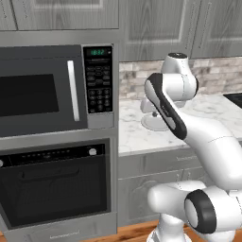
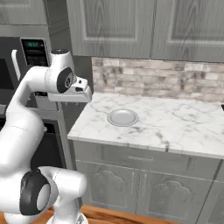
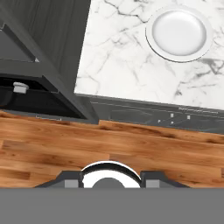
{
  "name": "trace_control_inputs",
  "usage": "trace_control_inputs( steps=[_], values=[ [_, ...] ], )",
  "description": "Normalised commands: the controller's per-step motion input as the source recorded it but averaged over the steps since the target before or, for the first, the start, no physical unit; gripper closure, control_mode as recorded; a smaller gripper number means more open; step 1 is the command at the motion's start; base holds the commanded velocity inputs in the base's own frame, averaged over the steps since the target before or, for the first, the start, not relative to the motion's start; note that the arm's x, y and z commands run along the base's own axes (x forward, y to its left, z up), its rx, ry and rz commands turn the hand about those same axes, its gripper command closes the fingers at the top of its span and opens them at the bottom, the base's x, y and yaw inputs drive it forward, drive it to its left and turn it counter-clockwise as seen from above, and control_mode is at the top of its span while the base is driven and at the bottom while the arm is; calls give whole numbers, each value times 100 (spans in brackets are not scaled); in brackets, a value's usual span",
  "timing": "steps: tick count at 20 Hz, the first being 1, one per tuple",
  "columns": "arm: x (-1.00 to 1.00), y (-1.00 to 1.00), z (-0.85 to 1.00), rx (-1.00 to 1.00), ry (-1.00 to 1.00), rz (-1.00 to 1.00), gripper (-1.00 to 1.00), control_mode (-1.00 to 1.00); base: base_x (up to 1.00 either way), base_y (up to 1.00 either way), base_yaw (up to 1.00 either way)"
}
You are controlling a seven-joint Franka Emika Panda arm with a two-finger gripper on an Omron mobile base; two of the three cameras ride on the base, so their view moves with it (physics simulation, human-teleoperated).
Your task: Take the fish from the oven and place it on the plate on the counter.
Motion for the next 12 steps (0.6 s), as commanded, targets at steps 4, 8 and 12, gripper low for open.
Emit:
trace_control_inputs(
  steps=[4, 8, 12],
  values=[
    [-28, 8, 0, 0, 0, 4, -100, -100, 0, 0, 0],
    [-98, 70, -2, 0, 0, 22, -100, -100, 0, 0, 0],
    [-90, 100, -14, 2, 0, 16, -100, -100, 0, 0, 0]
  ],
)
